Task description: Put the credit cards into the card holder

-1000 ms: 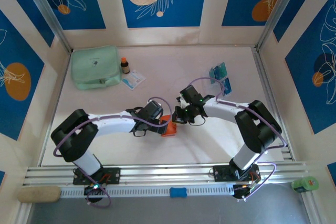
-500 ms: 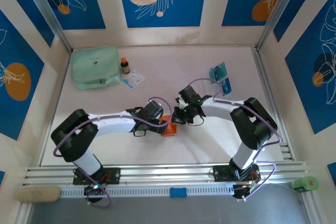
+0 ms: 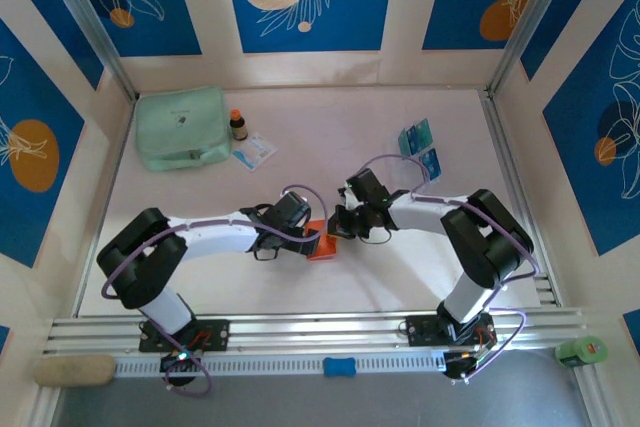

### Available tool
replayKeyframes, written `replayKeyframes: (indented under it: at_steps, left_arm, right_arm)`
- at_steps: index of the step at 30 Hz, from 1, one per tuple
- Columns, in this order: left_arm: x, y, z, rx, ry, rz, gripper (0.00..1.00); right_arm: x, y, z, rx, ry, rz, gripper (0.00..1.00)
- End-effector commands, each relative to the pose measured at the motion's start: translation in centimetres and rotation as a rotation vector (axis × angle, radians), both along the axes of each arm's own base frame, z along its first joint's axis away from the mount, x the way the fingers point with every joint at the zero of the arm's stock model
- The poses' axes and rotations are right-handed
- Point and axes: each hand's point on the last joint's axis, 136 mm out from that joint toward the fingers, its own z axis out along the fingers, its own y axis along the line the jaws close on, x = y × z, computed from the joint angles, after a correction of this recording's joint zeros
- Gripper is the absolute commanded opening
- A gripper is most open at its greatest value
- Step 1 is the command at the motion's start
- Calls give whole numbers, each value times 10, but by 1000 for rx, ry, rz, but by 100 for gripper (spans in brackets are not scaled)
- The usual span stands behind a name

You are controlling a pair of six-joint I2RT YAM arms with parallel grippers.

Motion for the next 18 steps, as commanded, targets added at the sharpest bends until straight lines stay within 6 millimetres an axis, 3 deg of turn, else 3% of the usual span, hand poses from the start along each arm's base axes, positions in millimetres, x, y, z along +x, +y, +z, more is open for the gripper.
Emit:
replayKeyframes:
  at_steps: [1,8,18]
  left_arm:
    - [-13,10,-26,48,62,-18,100]
    - [-12,9,-24,44,59,-17,100]
    - [-12,10,-25,49,58,-10,100]
  right_arm:
    - [-35,-40,-47,-153,154,-60,0]
    - [-46,-32,-47,-120,133,-31,0]
    - [-70,-42,-66,-327,61,42,0]
